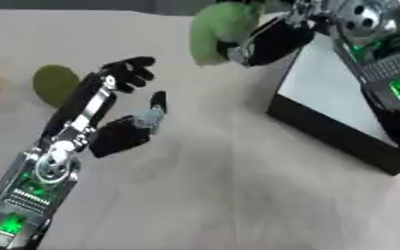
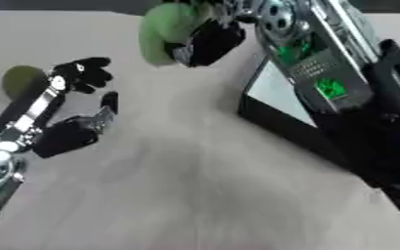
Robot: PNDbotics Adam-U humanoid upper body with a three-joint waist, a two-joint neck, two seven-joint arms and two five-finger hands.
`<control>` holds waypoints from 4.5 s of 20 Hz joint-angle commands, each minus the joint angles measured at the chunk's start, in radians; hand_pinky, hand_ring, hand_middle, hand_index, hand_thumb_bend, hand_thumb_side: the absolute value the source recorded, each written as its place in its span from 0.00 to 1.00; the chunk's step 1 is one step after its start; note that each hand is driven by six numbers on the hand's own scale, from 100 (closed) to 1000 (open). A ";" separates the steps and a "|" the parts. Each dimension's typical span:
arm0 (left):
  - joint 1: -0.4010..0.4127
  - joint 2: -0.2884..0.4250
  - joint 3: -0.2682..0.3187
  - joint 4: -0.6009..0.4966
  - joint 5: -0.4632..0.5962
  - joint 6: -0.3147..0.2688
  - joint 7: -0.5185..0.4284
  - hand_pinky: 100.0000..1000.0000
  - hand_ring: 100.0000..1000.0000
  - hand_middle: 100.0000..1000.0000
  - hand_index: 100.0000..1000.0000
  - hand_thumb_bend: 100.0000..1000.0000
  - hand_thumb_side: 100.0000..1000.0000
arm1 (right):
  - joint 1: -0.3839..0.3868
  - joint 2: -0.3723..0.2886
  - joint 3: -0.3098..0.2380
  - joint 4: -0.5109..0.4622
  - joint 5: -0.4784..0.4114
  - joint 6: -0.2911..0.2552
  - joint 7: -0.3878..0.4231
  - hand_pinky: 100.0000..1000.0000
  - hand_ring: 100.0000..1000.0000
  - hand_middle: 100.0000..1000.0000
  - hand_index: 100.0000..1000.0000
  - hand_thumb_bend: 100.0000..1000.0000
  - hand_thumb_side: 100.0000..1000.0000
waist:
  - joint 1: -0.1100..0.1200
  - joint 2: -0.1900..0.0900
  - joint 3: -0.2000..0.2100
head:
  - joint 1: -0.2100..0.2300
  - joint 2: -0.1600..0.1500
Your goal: Pick up the objects with one hand, pass them to the other hand, and then place them into the box on the other side of the table.
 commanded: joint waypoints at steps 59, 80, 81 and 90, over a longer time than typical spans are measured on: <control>0.093 0.165 0.251 -0.054 0.145 -0.042 0.394 0.73 0.66 0.62 0.82 0.00 0.45 | 0.443 -0.219 -0.375 0.193 -0.080 0.176 -0.260 0.82 0.83 0.80 0.78 0.49 0.15 | 0.016 -0.035 -0.005 | -0.125 -0.047; 0.050 0.377 0.329 -0.054 0.190 0.060 0.256 0.77 0.71 0.68 0.88 0.00 0.33 | 0.470 -0.151 -0.433 -0.084 -0.516 0.066 -1.177 0.73 0.80 0.76 0.67 0.14 0.14 | 0.039 -0.039 0.003 | 0.023 -0.040; 0.045 0.394 0.331 -0.053 0.200 0.077 0.253 0.76 0.71 0.68 0.88 0.00 0.33 | 0.471 -0.149 -0.432 -0.085 -0.519 0.064 -1.180 0.73 0.80 0.75 0.67 0.14 0.13 | 0.040 -0.039 0.003 | 0.026 -0.041; -0.083 0.499 0.302 0.186 0.278 0.157 0.208 0.80 0.76 0.72 0.88 0.00 0.27 | 0.466 -0.147 -0.415 -0.072 -0.536 0.052 -1.163 0.73 0.79 0.75 0.67 0.14 0.14 | 0.050 -0.042 -0.006 | 0.053 -0.041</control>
